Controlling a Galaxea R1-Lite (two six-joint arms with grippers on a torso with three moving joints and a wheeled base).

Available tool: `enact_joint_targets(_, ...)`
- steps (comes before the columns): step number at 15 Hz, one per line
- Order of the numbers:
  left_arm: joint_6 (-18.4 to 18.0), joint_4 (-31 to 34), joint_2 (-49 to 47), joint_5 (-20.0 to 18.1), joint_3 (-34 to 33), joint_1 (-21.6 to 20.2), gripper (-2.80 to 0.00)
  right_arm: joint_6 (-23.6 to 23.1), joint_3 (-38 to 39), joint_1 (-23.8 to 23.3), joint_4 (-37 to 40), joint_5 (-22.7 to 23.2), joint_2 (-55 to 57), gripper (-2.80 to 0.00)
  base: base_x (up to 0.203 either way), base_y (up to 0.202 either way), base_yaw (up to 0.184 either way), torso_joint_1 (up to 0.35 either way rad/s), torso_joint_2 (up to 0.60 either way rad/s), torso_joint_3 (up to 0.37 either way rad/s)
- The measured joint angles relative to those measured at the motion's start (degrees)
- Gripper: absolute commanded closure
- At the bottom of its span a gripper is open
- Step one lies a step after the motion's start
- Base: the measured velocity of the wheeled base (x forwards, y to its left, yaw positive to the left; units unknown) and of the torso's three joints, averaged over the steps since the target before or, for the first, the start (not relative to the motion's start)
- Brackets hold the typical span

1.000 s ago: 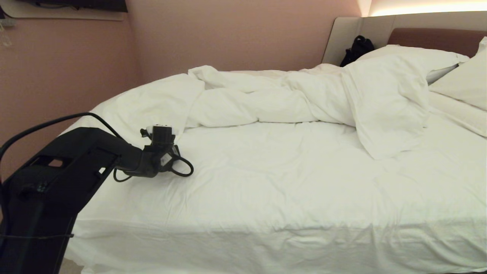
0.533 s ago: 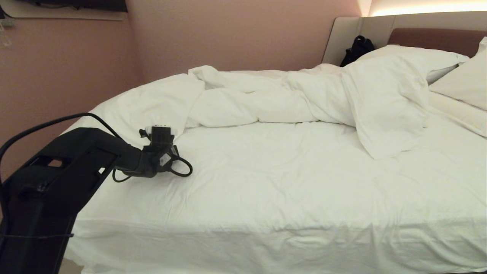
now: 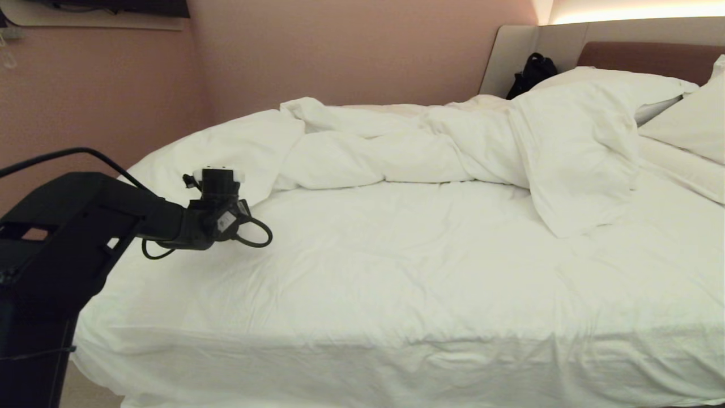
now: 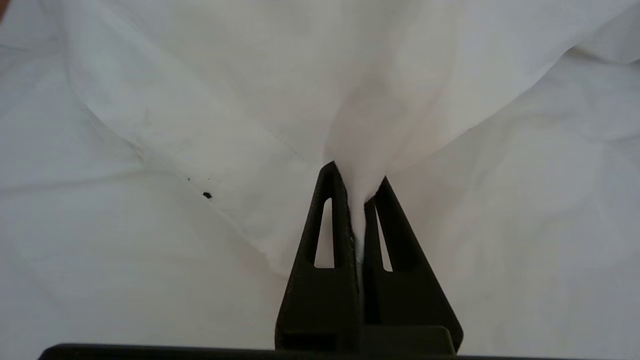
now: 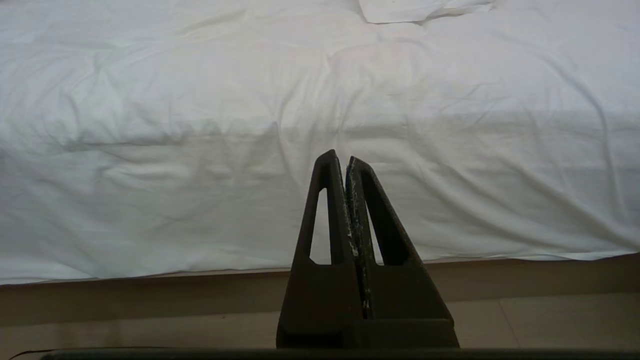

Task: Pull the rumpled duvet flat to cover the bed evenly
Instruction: Flatten the corners of the folded blanket

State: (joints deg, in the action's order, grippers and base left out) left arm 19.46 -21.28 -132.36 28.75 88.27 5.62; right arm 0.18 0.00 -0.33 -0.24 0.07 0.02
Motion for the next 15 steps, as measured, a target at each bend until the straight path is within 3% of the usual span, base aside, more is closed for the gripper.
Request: enact_joint_targets(15,-0.1,1.3,17.9,-1.1,-4.9,-5.2,0.0,0.0,0.0,0.0,0.0,0.0,0.0,0.0,0.0,0.0,0.0,0.0,0.0,0.0)
